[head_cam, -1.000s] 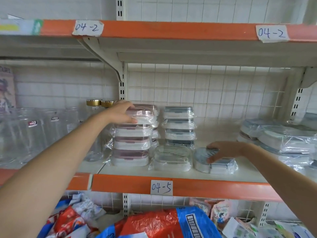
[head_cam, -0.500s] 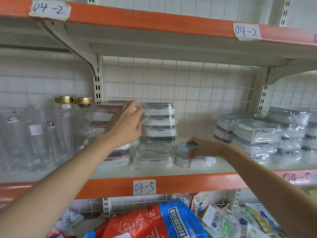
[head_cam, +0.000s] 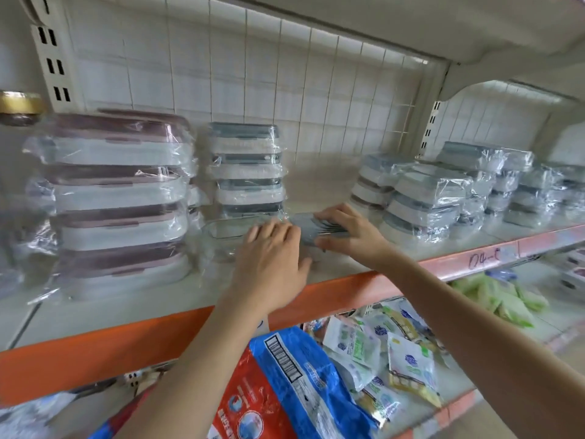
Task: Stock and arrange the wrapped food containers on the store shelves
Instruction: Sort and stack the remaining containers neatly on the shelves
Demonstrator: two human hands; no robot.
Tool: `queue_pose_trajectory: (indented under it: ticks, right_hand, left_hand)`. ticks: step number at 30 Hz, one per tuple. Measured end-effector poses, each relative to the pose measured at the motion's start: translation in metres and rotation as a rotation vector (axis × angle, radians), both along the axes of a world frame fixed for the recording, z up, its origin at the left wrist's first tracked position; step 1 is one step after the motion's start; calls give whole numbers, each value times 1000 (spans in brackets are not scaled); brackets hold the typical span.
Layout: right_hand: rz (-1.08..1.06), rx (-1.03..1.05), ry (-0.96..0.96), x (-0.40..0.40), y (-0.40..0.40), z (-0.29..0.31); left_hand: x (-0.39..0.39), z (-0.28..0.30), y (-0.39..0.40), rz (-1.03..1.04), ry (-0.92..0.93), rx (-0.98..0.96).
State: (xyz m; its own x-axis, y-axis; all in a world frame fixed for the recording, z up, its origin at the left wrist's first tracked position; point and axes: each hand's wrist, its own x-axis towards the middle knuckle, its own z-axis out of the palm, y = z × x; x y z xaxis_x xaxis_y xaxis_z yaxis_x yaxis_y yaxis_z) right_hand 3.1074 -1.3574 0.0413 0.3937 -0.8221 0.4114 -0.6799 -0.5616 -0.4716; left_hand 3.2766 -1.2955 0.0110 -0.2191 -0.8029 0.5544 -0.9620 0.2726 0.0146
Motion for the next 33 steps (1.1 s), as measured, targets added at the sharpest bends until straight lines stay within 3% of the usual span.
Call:
queue_pose_trajectory:
  ticks: [8, 13, 17, 21, 24, 33]
  right_hand:
    - [41, -14, -89, -2, 3, -7]
    - [-119, -106, -36, -3, -3, -16]
    - [-36, -11, -33, -6, -16, -21]
    - [37, 45, -196, -11, -21, -19]
    - [102, 142, -267, -17, -20, -17]
    - [263, 195, -242, -34, -12, -16]
  left_hand:
    - [2, 3, 7, -4, -15, 34]
    - [1, 5, 14, 30, -23, 114]
    - [-11, 13, 15, 107, 52, 153]
    - [-57, 17, -7, 251, 240, -26]
    - [-87, 10, -26, 313, 341, -41]
    - [-103, 14, -15, 468, 373, 51]
